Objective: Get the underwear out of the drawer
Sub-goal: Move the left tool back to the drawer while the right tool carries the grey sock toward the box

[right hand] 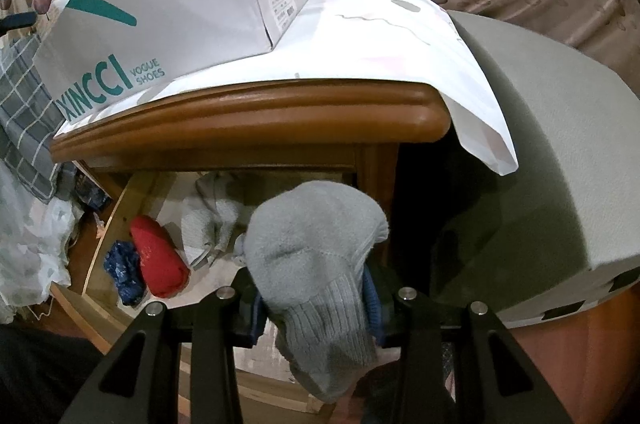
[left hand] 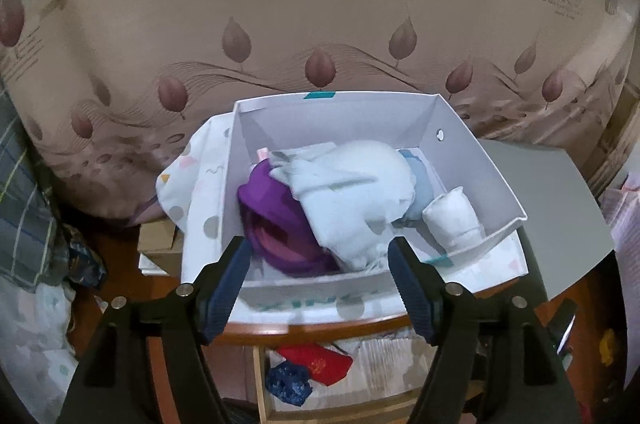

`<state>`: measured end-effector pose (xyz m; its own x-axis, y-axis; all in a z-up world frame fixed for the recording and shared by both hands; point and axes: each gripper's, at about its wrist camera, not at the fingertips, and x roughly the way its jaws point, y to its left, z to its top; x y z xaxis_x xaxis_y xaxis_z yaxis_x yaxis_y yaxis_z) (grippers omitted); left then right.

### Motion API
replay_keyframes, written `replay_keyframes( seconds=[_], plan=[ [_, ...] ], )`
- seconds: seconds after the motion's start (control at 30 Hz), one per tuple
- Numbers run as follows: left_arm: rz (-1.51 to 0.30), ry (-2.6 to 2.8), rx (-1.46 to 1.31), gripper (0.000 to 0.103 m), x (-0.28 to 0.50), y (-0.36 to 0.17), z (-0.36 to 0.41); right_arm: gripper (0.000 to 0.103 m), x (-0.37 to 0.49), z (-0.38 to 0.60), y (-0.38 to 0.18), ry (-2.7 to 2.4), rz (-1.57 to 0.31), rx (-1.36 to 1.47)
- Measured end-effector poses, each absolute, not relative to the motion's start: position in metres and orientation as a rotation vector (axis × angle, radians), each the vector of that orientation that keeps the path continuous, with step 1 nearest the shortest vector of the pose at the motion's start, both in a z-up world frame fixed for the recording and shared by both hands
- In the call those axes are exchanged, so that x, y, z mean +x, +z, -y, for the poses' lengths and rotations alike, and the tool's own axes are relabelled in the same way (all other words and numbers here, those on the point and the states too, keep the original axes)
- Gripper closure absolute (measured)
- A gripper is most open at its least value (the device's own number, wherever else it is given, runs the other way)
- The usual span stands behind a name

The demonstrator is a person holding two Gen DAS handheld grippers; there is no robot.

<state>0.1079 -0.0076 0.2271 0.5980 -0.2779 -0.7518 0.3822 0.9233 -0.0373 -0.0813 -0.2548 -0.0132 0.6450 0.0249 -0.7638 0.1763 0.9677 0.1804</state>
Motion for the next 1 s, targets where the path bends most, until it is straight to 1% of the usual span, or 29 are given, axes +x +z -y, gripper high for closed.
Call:
replay_keyframes(
  seconds=[0.17, 0.27, 0.3, 0.33, 0.53, 0.7, 0.87, 0.93, 1.0],
  plan=[
    [-0.817, -0.331, 0.106, 0.032, 0.086, 0.223, -0.018, 0.064, -0.082, 0.254, -0.012, -0.09, -0.861, 0.244],
    [-0.782, -0.26, 0.101, 0.025, 0.072, 0.213, -0.036, 0.064, -0.082, 0.253, -0.012, -0.091, -0.86, 0.239],
    [-0.777, -0.224, 0.098, 0.022, 0.067, 0.206, -0.044, 0.064, -0.082, 0.252, -0.012, -0.088, -0.86, 0.236],
    [-0.781, -0.209, 0.095, 0.022, 0.064, 0.198, -0.05, 0.064, -0.083, 0.252, -0.011, -0.087, -0.859, 0.234],
    [-0.845, -0.096, 0.06, 0.022, 0.057, 0.144, -0.09, 0.064, -0.089, 0.246, -0.001, -0.038, -0.832, 0.231],
    [-0.857, -0.003, 0.075, 0.022, 0.053, 0.105, -0.11, 0.064, -0.098, 0.237, 0.014, -0.013, -0.812, 0.186],
    [-0.848, 0.084, 0.087, 0.022, 0.052, 0.075, -0.115, 0.064, -0.104, 0.232, 0.04, 0.01, -0.798, 0.172],
    [-0.848, 0.098, 0.073, 0.017, 0.051, 0.063, -0.113, 0.064, -0.105, 0.23, 0.053, 0.012, -0.79, 0.135],
    [-0.862, 0.096, 0.051, 0.016, 0.052, 0.053, -0.113, 0.064, -0.107, 0.23, 0.069, 0.01, -0.778, 0.117]
  ],
)
